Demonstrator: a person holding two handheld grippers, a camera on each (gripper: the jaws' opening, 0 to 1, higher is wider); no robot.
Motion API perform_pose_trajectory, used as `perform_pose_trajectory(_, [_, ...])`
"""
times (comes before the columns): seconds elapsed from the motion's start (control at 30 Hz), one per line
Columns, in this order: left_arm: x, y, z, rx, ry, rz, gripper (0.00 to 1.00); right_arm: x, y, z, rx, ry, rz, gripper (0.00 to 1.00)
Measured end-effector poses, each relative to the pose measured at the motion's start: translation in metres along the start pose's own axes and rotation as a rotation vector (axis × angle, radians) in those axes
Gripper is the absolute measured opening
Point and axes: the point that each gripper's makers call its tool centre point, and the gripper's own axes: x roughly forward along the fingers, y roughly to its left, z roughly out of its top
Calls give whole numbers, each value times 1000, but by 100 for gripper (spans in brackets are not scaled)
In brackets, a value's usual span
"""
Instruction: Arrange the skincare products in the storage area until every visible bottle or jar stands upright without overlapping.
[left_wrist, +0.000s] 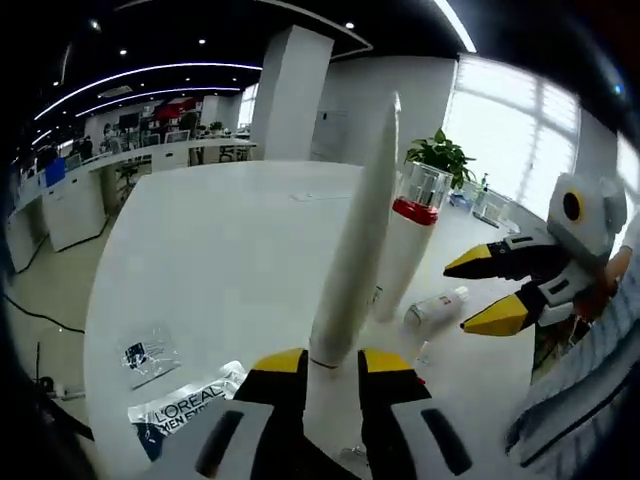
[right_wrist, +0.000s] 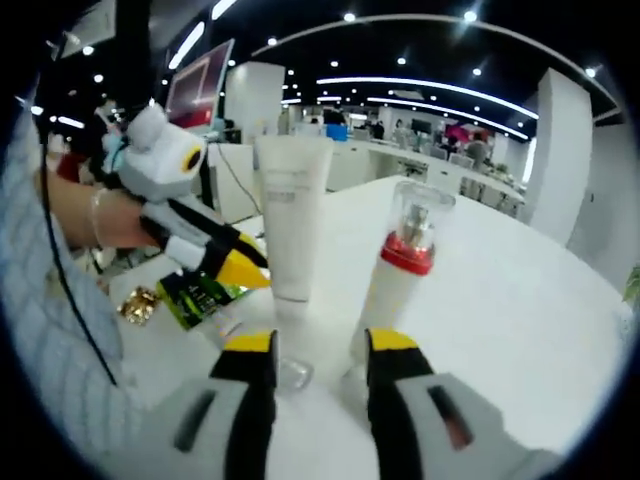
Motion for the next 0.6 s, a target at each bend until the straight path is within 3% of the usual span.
perform_pose_trajectory(0.6, [11,13,-3,99,43,4,20,-10,-20,-19,22,45,-84,32])
